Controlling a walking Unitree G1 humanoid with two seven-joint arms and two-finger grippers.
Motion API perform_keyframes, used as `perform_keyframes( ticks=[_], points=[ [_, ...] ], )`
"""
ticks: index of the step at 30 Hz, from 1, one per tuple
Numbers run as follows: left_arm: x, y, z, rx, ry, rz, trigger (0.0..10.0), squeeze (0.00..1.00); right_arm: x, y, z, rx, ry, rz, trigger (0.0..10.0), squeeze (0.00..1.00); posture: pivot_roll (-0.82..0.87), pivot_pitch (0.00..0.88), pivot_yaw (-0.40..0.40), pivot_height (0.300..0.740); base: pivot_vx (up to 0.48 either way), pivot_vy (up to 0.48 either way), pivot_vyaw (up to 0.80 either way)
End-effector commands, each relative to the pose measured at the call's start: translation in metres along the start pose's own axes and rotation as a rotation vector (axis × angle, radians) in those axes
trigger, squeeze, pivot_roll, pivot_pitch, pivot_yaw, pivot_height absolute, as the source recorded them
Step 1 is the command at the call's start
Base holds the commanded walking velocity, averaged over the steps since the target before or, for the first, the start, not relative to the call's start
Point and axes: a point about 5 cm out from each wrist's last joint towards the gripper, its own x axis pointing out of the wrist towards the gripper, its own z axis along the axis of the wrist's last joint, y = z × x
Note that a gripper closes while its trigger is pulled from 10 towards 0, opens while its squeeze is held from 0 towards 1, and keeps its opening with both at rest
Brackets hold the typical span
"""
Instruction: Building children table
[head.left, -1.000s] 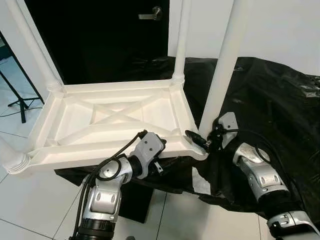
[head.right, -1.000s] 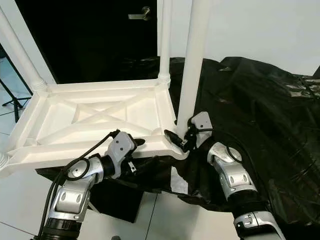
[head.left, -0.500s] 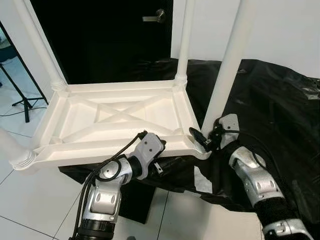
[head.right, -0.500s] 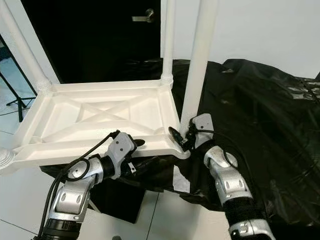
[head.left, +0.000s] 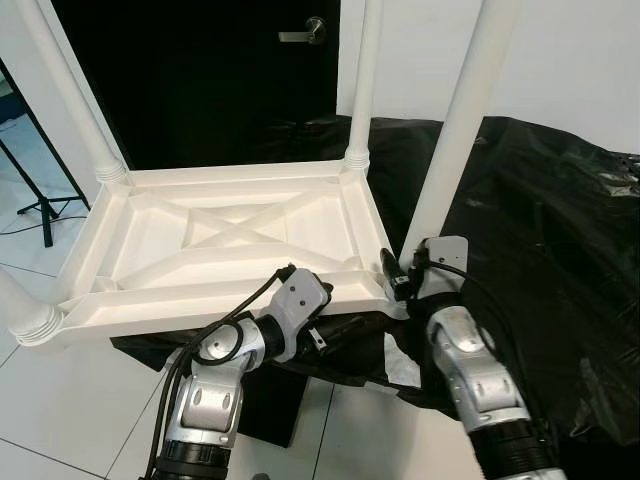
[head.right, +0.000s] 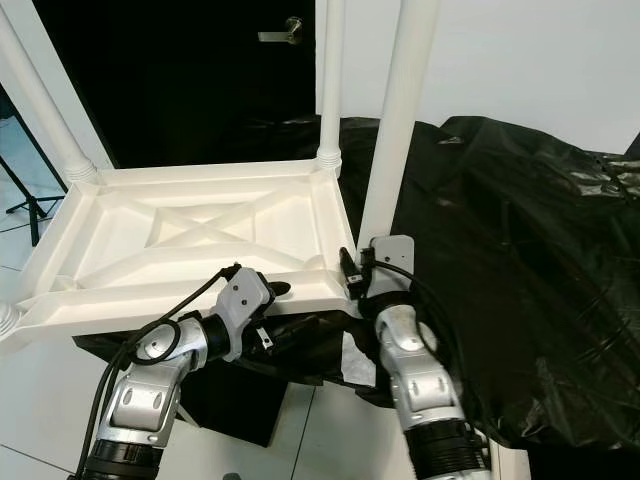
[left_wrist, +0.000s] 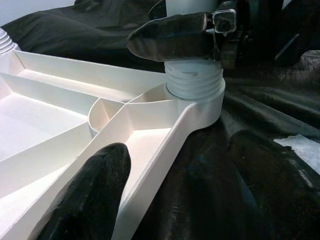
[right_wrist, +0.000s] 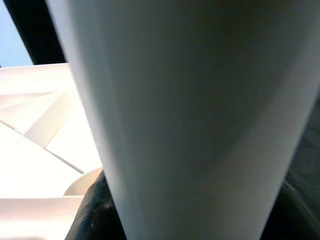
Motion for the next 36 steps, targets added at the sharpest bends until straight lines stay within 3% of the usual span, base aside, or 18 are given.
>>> perform_keyframes(
  ticks=[1, 6, 7, 8, 18, 19, 21, 22, 23, 24, 32, 36],
  points=[
    [-0.002, 0.009, 0.001, 0.005, 0.007, 0.193, 10.0, 0.00, -0.003, -0.003, -0.007, -0.001, 0.041, -0.038, 10.0, 0.00, 0.03, 0.000, -0.024, 0.740, 0.000, 0.000, 0.00],
    [-0.002, 0.008, 0.002, 0.001, 0.002, 0.194, 10.0, 0.00, -0.004, 0.003, -0.001, 0.024, 0.008, -0.032, 10.0, 0.00, 0.03, 0.000, -0.021, 0.740, 0.000, 0.000, 0.00],
    [-0.002, 0.008, 0.002, 0.001, 0.000, 0.193, 10.0, 0.00, -0.005, 0.003, 0.001, 0.024, -0.004, -0.025, 10.0, 0.58, 0.02, 0.000, -0.020, 0.740, 0.000, 0.000, 0.00],
    [-0.001, 0.008, 0.002, 0.000, 0.000, 0.192, 10.0, 0.00, -0.006, 0.001, 0.003, 0.017, -0.020, -0.010, 10.0, 1.00, 0.02, 0.000, -0.020, 0.740, 0.000, 0.000, 0.00],
    [-0.002, 0.007, 0.003, -0.005, -0.001, 0.193, 10.0, 0.00, -0.015, -0.021, 0.011, -0.008, -0.073, 0.232, 10.0, 1.00, 0.03, 0.000, -0.024, 0.740, 0.000, 0.000, 0.00],
    [-0.002, 0.007, 0.002, -0.006, -0.001, 0.195, 10.0, 0.00, -0.015, -0.026, 0.010, -0.007, -0.064, 0.275, 10.0, 0.11, 0.03, 0.000, -0.024, 0.740, 0.000, 0.000, 0.00],
    [-0.002, 0.007, 0.002, -0.006, -0.001, 0.195, 10.0, 0.00, -0.015, -0.026, 0.010, -0.007, -0.064, 0.275, 10.0, 0.11, 0.03, 0.000, -0.024, 0.740, 0.000, 0.000, 0.00],
    [-0.003, 0.007, 0.003, -0.006, -0.001, 0.198, 10.0, 0.00, -0.015, -0.031, 0.009, -0.019, -0.059, 0.319, 10.0, 0.00, 0.04, 0.000, -0.026, 0.740, 0.000, 0.000, 0.00],
    [-0.003, 0.007, 0.003, -0.006, -0.001, 0.198, 10.0, 0.00, -0.015, -0.031, 0.009, -0.019, -0.059, 0.319, 10.0, 0.00, 0.04, 0.000, -0.026, 0.740, 0.000, 0.000, 0.00],
    [-0.004, 0.008, 0.003, -0.006, -0.001, 0.202, 10.0, 0.00, -0.011, -0.040, 0.007, -0.035, -0.042, 0.407, 10.0, 0.00, 0.04, 0.000, -0.027, 0.740, 0.000, 0.000, 0.00],
    [-0.005, 0.010, 0.003, 0.002, -0.001, 0.210, 10.0, 0.00, 0.004, -0.047, 0.004, -0.095, 0.010, 0.604, 10.0, 0.00, 0.05, 0.000, -0.032, 0.740, 0.000, 0.000, 0.00],
    [-0.005, 0.011, 0.004, 0.004, -0.003, 0.213, 10.0, 0.00, 0.007, -0.046, 0.004, -0.102, 0.015, 0.624, 10.0, 0.00, 0.05, 0.000, -0.032, 0.740, 0.000, 0.000, 0.00]
  ],
)
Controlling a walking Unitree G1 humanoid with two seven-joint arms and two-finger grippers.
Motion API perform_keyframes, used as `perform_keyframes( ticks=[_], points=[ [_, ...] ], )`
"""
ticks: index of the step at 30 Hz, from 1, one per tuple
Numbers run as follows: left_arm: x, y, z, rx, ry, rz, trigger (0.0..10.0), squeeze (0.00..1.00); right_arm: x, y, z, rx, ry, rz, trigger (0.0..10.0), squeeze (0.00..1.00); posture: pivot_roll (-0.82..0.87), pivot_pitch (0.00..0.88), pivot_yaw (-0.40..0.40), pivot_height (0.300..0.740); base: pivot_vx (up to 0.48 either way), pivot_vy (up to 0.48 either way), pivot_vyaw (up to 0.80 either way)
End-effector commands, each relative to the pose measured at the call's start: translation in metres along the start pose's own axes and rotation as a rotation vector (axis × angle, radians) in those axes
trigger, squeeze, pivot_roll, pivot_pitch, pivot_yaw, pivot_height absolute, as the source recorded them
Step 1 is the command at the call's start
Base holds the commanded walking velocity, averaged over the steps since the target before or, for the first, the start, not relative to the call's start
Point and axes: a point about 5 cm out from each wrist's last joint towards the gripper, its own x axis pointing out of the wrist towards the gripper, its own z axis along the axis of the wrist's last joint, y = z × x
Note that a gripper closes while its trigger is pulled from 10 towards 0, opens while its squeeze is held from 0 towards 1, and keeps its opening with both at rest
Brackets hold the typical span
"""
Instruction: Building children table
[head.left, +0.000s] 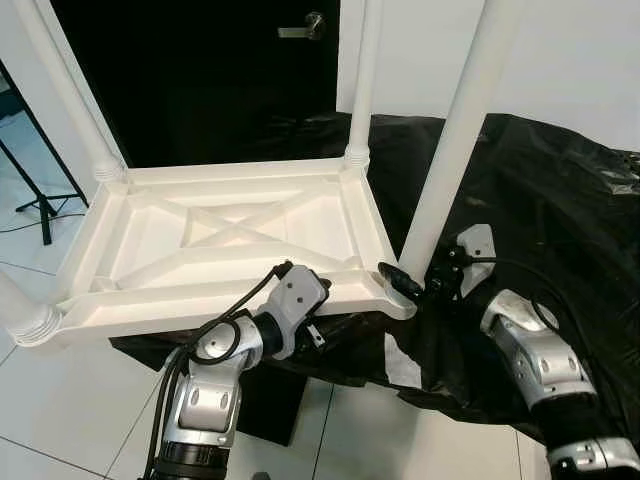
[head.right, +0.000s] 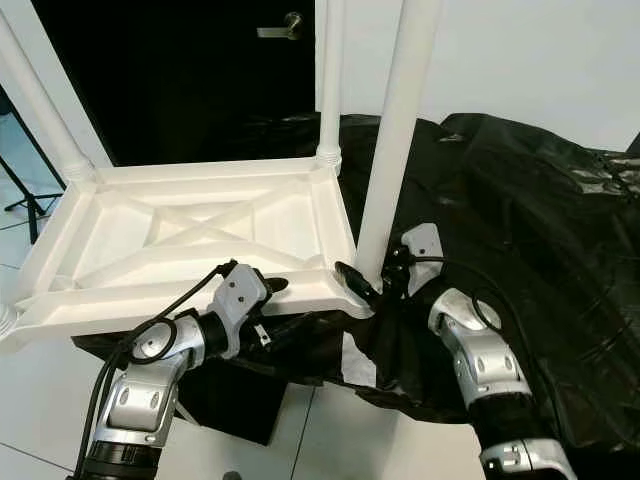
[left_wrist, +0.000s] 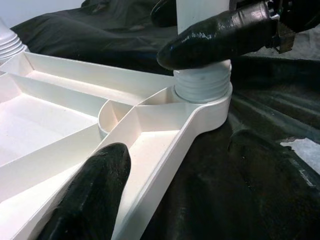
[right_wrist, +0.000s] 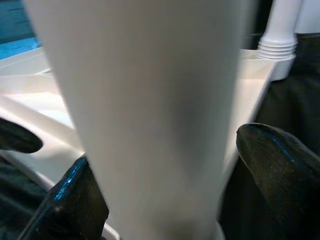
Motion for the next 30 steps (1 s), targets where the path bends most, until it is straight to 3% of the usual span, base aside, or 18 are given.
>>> perform_keyframes(
  ticks=[1, 2, 3, 4, 5, 13, 16, 17, 23, 26, 27, 30],
  points=[
    [-0.002, 0.010, -0.001, 0.002, 0.007, 0.198, 10.0, 0.00, 0.000, 0.000, -0.002, -0.001, 0.007, 0.015, 10.0, 0.00, 0.05, 0.000, -0.032, 0.740, 0.000, 0.000, 0.00],
    [-0.001, 0.010, 0.000, 0.001, 0.005, 0.200, 10.0, 0.00, 0.004, 0.000, -0.002, -0.011, 0.015, 0.037, 10.0, 0.00, 0.05, 0.000, -0.030, 0.740, 0.000, 0.000, 0.00],
    [0.000, 0.010, 0.001, 0.002, 0.002, 0.199, 10.0, 0.00, 0.008, -0.001, -0.003, -0.025, 0.023, 0.067, 2.7, 0.00, 0.05, 0.000, -0.030, 0.740, 0.000, 0.000, 0.00],
    [0.000, 0.010, 0.001, 0.002, 0.002, 0.199, 10.0, 0.00, 0.008, -0.001, -0.003, -0.025, 0.023, 0.067, 2.7, 0.00, 0.05, 0.000, -0.030, 0.740, 0.000, 0.000, 0.00],
    [0.001, 0.010, 0.002, 0.002, 0.000, 0.199, 10.0, 0.00, 0.010, -0.001, -0.004, -0.035, 0.029, 0.090, 0.0, 0.00, 0.05, 0.000, -0.030, 0.740, 0.000, 0.000, 0.00],
    [0.001, 0.011, 0.003, 0.006, 0.000, 0.200, 10.0, 0.00, 0.010, -0.003, -0.007, -0.035, 0.040, 0.117, 0.0, 0.00, 0.05, 0.000, -0.032, 0.740, 0.000, 0.000, 0.00],
    [0.000, 0.010, 0.003, 0.005, 0.001, 0.201, 10.0, 0.00, 0.003, -0.003, -0.013, 0.006, 0.042, 0.098, 0.0, 0.00, 0.05, 0.000, -0.032, 0.740, 0.000, 0.000, 0.00],
    [0.000, 0.009, 0.003, 0.002, 0.001, 0.199, 10.0, 0.00, 0.001, -0.003, -0.014, 0.011, 0.046, 0.065, 9.6, 0.00, 0.05, 0.000, -0.033, 0.740, 0.000, 0.000, 0.00],
    [0.001, 0.008, 0.002, -0.001, 0.002, 0.195, 10.0, 0.00, -0.001, -0.001, -0.013, 0.048, 0.019, 0.000, 10.0, 0.00, 0.05, 0.000, -0.033, 0.740, 0.000, 0.000, 0.00],
    [0.001, 0.007, 0.001, -0.005, 0.006, 0.192, 10.0, 0.00, -0.002, 0.002, -0.014, 0.053, 0.008, -0.099, 10.0, 0.00, 0.04, 0.000, -0.031, 0.740, 0.000, 0.000, 0.00],
    [0.002, 0.006, 0.001, -0.006, 0.008, 0.189, 10.0, 0.00, -0.004, 0.004, -0.017, 0.041, 0.012, -0.195, 10.0, 0.00, 0.03, 0.000, -0.031, 0.740, 0.000, 0.000, 0.00],
    [0.002, 0.005, 0.000, -0.008, 0.009, 0.185, 10.0, 0.00, -0.007, 0.010, -0.022, 0.043, 0.034, -0.250, 10.0, 0.00, 0.03, 0.000, -0.030, 0.740, 0.000, 0.000, 0.00]
  ],
)
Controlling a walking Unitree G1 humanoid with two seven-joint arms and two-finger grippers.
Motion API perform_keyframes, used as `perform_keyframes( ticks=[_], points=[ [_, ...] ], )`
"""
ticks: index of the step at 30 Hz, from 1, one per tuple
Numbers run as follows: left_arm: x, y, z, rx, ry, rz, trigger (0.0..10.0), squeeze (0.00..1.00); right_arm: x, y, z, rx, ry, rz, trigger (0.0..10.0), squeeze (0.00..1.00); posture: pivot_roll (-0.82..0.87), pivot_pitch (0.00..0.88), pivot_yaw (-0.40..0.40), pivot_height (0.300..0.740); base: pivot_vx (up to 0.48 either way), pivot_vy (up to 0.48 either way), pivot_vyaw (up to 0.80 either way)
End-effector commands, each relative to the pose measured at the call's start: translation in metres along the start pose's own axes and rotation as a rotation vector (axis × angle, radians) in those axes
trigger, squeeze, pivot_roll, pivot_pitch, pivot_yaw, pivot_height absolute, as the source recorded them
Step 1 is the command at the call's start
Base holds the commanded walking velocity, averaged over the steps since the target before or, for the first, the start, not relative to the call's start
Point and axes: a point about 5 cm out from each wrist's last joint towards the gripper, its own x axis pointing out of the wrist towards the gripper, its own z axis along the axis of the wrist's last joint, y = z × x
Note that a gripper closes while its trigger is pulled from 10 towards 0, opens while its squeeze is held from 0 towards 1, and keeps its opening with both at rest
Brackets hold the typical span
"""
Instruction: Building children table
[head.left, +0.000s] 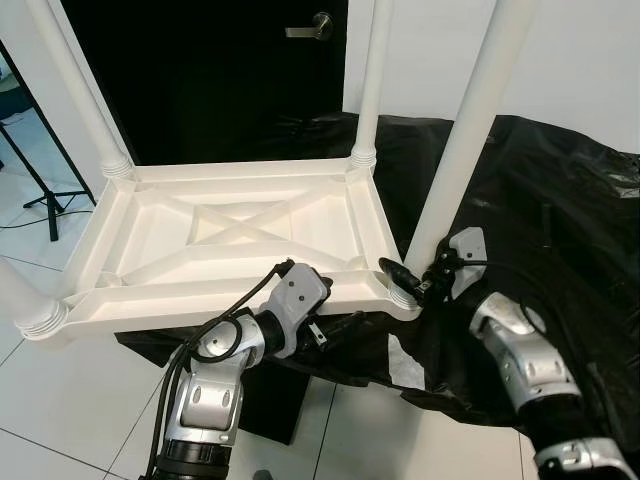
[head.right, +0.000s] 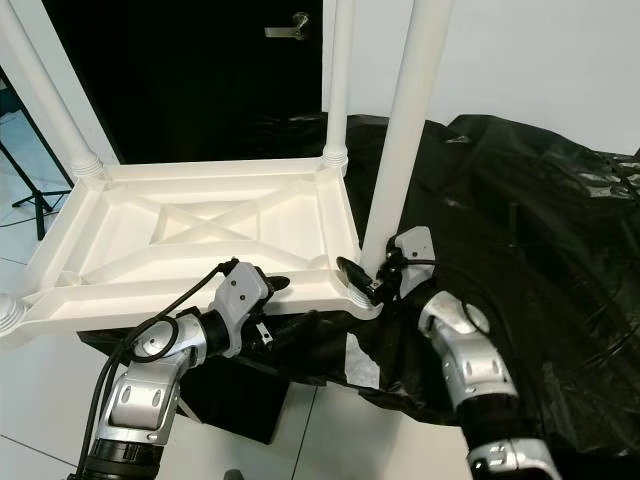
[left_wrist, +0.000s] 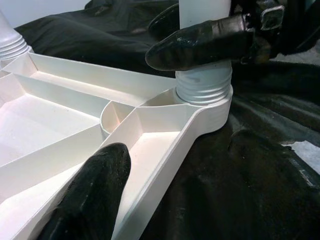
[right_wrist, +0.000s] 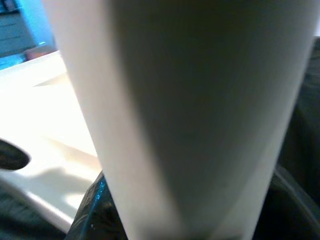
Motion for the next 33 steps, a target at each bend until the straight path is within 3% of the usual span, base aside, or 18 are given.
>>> perform_keyframes(
  ticks=[1, 15, 17, 20, 27, 28, 29, 30, 33],
  points=[
    [-0.001, 0.007, -0.002, -0.002, 0.015, 0.192, 10.0, 0.00, -0.008, -0.002, -0.013, 0.006, 0.072, -0.071, 10.0, 0.00, 0.03, 0.000, -0.030, 0.740, 0.000, 0.000, 0.00],
    [0.000, 0.006, -0.002, -0.001, 0.016, 0.178, 10.0, 0.00, -0.024, 0.022, -0.027, 0.083, 0.157, -0.434, 10.0, 0.00, 0.03, 0.000, -0.037, 0.740, 0.000, 0.000, 0.00],
    [0.000, 0.006, -0.002, -0.001, 0.016, 0.178, 10.0, 0.00, -0.024, 0.022, -0.027, 0.083, 0.157, -0.434, 10.0, 0.00, 0.03, 0.000, -0.037, 0.740, 0.000, 0.000, 0.00],
    [-0.002, 0.006, -0.003, -0.003, 0.020, 0.185, 10.0, 0.00, -0.020, 0.028, -0.022, 0.118, 0.136, -0.536, 10.0, 0.00, 0.03, 0.000, -0.038, 0.740, 0.000, 0.000, 0.00],
    [-0.002, 0.004, -0.003, -0.004, 0.018, 0.185, 10.0, 0.00, -0.016, 0.036, -0.015, 0.129, 0.100, -0.506, 10.0, 0.00, 0.03, 0.000, -0.033, 0.740, 0.000, 0.000, 0.00],
    [-0.002, 0.005, -0.003, -0.001, 0.019, 0.182, 10.0, 0.00, -0.017, 0.035, -0.013, 0.121, 0.089, -0.493, 10.0, 0.36, 0.03, 0.000, -0.032, 0.740, 0.000, 0.000, 0.00],
    [-0.002, 0.005, -0.003, 0.001, 0.019, 0.181, 10.0, 0.00, -0.017, 0.034, -0.012, 0.116, 0.081, -0.485, 10.0, 0.36, 0.03, 0.000, -0.032, 0.740, 0.000, 0.000, 0.00],
    [-0.002, 0.005, -0.002, 0.001, 0.018, 0.180, 10.0, 0.00, -0.018, 0.032, -0.011, 0.116, 0.067, -0.469, 10.0, 1.00, 0.03, 0.000, -0.032, 0.740, 0.000, 0.000, 0.00],
    [-0.002, 0.006, -0.002, 0.002, 0.018, 0.181, 10.0, 0.00, -0.020, 0.027, -0.006, 0.109, 0.033, -0.405, 10.0, 1.00, 0.03, 0.000, -0.032, 0.740, 0.000, 0.000, 0.00]
  ],
)
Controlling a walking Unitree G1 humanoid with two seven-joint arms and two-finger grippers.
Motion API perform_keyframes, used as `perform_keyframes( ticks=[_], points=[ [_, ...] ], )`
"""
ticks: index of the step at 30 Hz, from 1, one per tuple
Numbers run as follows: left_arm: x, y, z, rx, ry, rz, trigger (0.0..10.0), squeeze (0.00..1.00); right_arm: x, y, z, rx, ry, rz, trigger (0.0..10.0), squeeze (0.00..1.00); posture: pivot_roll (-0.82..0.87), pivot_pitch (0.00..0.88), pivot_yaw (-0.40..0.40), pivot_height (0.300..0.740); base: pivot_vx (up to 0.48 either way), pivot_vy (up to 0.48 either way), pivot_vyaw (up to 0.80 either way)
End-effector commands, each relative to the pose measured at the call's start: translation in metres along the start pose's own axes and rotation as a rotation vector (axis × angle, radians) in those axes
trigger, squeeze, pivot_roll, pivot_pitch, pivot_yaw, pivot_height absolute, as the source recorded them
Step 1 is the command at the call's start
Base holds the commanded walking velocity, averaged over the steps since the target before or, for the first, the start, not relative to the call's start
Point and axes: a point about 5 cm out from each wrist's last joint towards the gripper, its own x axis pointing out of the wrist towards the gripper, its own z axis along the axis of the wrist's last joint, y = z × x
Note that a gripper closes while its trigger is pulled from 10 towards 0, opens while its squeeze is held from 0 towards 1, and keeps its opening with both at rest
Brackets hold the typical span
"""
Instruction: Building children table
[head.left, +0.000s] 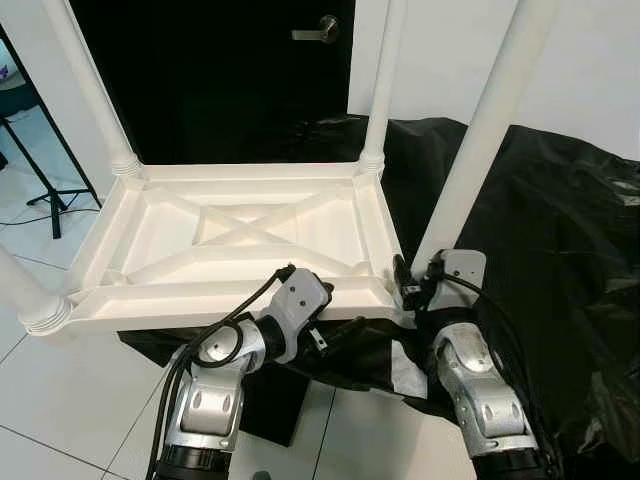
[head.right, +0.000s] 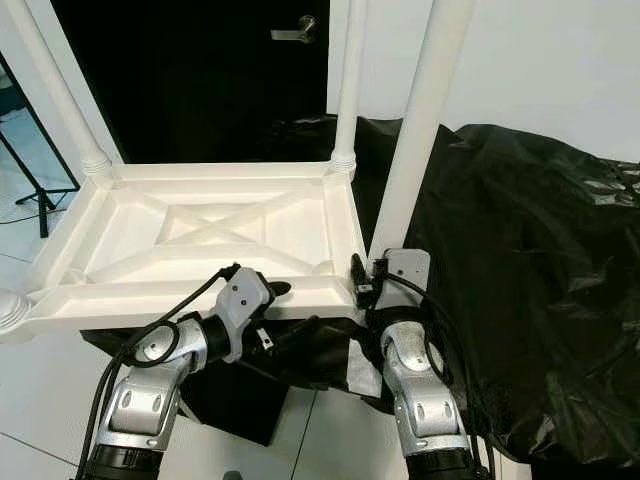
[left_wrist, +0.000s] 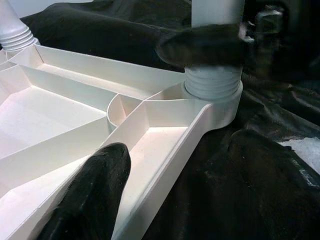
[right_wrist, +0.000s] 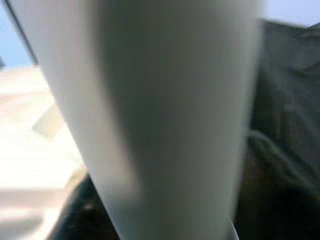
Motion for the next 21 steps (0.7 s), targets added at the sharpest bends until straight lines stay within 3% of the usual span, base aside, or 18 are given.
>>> perform_keyframes(
  ticks=[1, 8, 9, 16, 21],
  points=[
    [-0.001, 0.009, 0.002, 0.008, 0.003, 0.184, 10.0, 0.00, -0.003, -0.007, 0.000, 0.001, -0.008, 0.047, 10.0, 1.00, 0.03, 0.000, -0.031, 0.740, 0.000, 0.000, 0.00],
    [-0.001, 0.010, 0.002, 0.010, 0.005, 0.184, 10.0, 0.00, -0.004, -0.027, 0.006, -0.005, -0.022, 0.236, 10.0, 1.00, 0.03, 0.000, -0.027, 0.740, 0.000, 0.000, 0.00],
    [-0.001, 0.011, 0.002, 0.010, 0.005, 0.184, 10.0, 0.00, -0.003, -0.029, 0.007, 0.009, -0.023, 0.290, 10.0, 0.00, 0.03, 0.000, -0.025, 0.740, 0.000, 0.000, 0.00],
    [-0.001, 0.010, 0.002, 0.015, 0.003, 0.178, 10.0, 0.00, 0.007, -0.032, 0.010, -0.031, -0.026, 0.458, 10.0, 0.00, 0.03, 0.000, -0.022, 0.740, 0.000, 0.000, 0.00],
    [0.002, 0.007, 0.003, 0.021, 0.002, 0.160, 10.0, 0.00, 0.027, -0.026, 0.009, -0.126, 0.010, 0.617, 10.0, 0.00, 0.04, 0.000, -0.015, 0.740, 0.000, 0.000, 0.00]
  ],
)
